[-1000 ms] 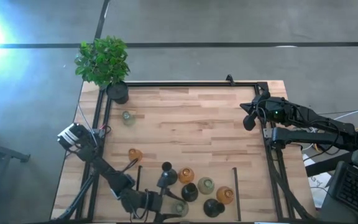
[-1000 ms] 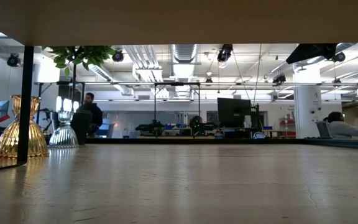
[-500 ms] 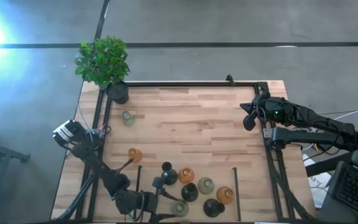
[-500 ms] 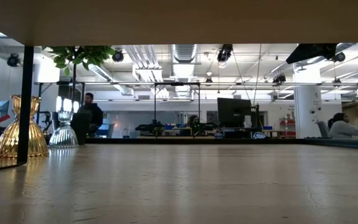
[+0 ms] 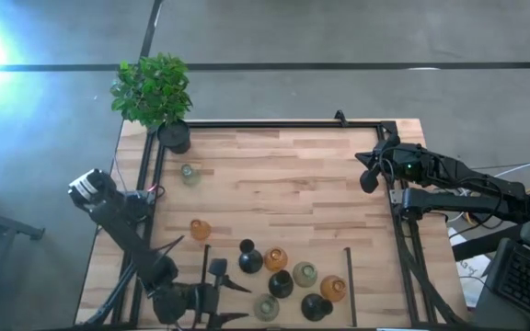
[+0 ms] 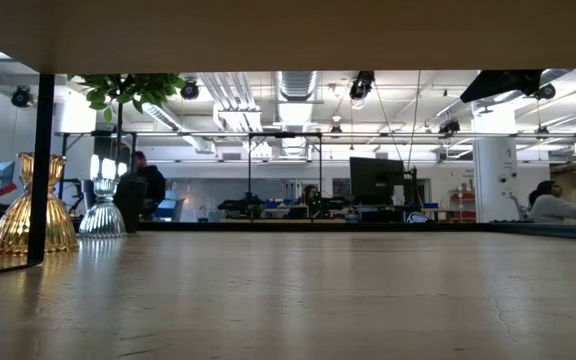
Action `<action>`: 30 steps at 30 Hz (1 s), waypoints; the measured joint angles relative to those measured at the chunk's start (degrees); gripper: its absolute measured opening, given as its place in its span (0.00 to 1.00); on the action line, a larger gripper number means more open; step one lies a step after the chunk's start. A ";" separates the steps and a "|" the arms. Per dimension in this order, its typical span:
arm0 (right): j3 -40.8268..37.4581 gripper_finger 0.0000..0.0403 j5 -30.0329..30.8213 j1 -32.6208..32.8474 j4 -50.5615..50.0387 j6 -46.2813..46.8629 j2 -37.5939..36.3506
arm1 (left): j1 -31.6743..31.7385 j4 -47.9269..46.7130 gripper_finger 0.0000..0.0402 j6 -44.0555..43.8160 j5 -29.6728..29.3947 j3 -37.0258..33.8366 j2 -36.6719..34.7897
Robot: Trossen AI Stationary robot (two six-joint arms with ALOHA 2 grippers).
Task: Pick & Place candle stick holders
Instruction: Put the orange glass candle holder on the shelf
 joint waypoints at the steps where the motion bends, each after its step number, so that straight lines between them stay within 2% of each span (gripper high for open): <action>1: 0.00 0.02 -0.02 0.01 -0.01 0.01 0.00 | -0.24 -1.41 0.63 -0.29 -0.66 0.00 -0.67; 5: 0.00 0.02 0.00 0.00 -0.01 0.00 -0.01 | -0.98 -7.74 0.63 -2.67 -3.23 0.02 -3.81; 13: 0.00 0.02 0.00 0.01 0.01 0.00 0.01 | -3.26 -27.72 0.62 -13.81 -3.13 0.02 -13.97; 19: 0.00 0.02 0.00 0.01 -0.01 0.01 0.00 | -4.54 -44.79 0.60 -24.33 2.63 0.12 -23.10; 23: 0.00 0.02 -0.02 0.01 0.00 0.00 -0.01 | -4.52 -61.02 0.58 -29.95 6.71 1.72 -28.61; 28: 0.00 0.02 0.00 0.00 0.00 0.00 0.01 | -3.80 -79.21 0.55 -36.06 8.96 2.86 -33.07; 30: 0.01 0.02 0.00 -0.01 0.01 0.00 -0.01 | -2.80 -84.40 0.54 -38.62 12.18 2.77 -34.04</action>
